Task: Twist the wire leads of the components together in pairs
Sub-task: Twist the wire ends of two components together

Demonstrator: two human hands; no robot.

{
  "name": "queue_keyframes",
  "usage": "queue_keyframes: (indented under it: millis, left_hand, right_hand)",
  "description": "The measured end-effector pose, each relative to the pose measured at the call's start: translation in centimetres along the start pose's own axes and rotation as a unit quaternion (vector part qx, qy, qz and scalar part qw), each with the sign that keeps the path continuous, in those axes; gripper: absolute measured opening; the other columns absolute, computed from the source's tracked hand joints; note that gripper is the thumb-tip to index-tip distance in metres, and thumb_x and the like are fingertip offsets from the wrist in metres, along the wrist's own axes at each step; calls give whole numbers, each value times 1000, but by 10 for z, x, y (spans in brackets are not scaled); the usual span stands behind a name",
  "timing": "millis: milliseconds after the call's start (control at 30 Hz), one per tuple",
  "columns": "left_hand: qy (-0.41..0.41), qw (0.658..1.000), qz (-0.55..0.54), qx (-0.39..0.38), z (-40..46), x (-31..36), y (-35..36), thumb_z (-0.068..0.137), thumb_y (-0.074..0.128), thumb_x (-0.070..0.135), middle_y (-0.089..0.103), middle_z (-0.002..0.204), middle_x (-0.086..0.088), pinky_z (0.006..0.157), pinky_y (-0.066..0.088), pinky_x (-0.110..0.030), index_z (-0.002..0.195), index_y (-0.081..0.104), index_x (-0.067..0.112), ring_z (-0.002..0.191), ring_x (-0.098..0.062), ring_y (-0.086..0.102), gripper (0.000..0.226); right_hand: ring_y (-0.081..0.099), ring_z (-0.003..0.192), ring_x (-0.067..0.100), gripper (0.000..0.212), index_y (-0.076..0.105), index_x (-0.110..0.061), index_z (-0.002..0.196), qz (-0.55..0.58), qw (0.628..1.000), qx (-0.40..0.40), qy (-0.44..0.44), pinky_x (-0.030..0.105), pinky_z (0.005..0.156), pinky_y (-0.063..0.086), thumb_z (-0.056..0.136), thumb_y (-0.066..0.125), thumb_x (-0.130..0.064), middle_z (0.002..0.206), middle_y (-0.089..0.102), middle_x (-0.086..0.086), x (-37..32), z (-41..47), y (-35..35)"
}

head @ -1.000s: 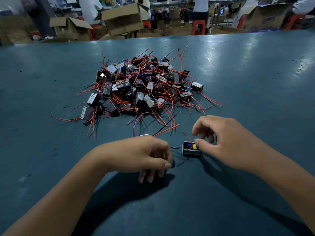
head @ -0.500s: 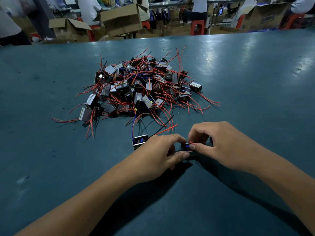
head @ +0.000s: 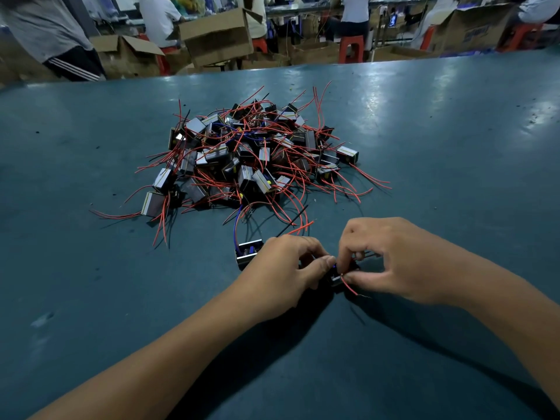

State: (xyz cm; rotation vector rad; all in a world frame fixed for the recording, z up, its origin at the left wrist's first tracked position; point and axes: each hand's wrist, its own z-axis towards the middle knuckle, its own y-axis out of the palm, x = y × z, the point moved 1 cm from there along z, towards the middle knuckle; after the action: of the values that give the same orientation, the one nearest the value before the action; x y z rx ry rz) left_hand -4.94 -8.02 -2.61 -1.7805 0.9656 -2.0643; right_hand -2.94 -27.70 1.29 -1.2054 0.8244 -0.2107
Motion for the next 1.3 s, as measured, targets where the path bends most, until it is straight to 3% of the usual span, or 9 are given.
queue_keyframes:
  millis: [167,267,467,600,767,867,1000,1133,1300]
  left_hand:
    - [-26,999,-24,18,1,-1,4,94,63,20,61,54,1,37,32,-16,71,62,15,34,-8,48,23]
    - [-42,998,-39,24,0,-2,5,91,63,15,62,53,2,36,32,-16,66,60,21,33,-13,50,26]
    - [-51,997,-43,23,1,-1,4,93,64,17,63,54,1,37,33,-17,77,65,13,35,-16,53,17]
    - [-54,997,-59,18,-1,2,3,95,63,14,66,58,0,37,34,-17,76,63,12,38,-17,56,19]
    - [-65,992,-109,-28,-4,4,-4,102,54,20,69,66,-2,39,44,-24,81,61,10,50,-17,62,24]
    - [-54,988,-137,-45,-5,5,-8,100,58,21,68,67,-1,40,46,-25,83,63,12,53,-14,61,20]
    - [-29,996,-81,-18,-5,0,-12,94,67,17,66,63,6,43,48,-26,87,65,17,54,-10,61,8]
    - [26,999,11,23,-4,-1,-12,93,69,17,67,65,12,48,45,-15,84,66,23,53,-4,61,10]
    - [92,991,86,51,-5,4,-14,90,72,13,57,60,22,58,43,-17,85,71,20,57,3,55,8]
  right_hand:
    - [53,74,3,8,72,-29,89,20,999,1,-48,13,70,39,85,77,-25,81,55,-14,-3,1,5]
    - [50,72,1,6,70,-25,88,21,998,-7,-65,14,69,38,87,76,-26,80,51,-16,-5,3,11]
    - [54,85,3,17,69,-34,103,15,996,-53,-65,15,76,42,88,73,-28,94,54,-13,-1,1,10]
    - [44,76,-7,12,63,-23,91,-19,996,-45,-70,7,70,33,87,75,-26,85,43,-20,-2,4,16]
    - [40,73,3,20,49,-26,84,-39,999,-3,-23,16,68,32,93,66,-30,83,43,-16,-1,5,16]
    - [44,75,-2,19,45,-30,86,-26,999,25,13,15,69,34,94,62,-29,84,45,-16,1,5,14]
    - [46,77,2,16,48,-27,85,-22,997,57,41,17,69,35,95,59,-32,84,47,-14,4,6,14]
    - [47,76,5,15,50,-25,87,-11,996,79,38,21,68,34,94,61,-31,83,49,-13,4,5,14]
    - [56,82,14,10,61,-22,101,-55,995,81,-10,36,75,48,93,64,-28,90,58,-7,-1,5,15]
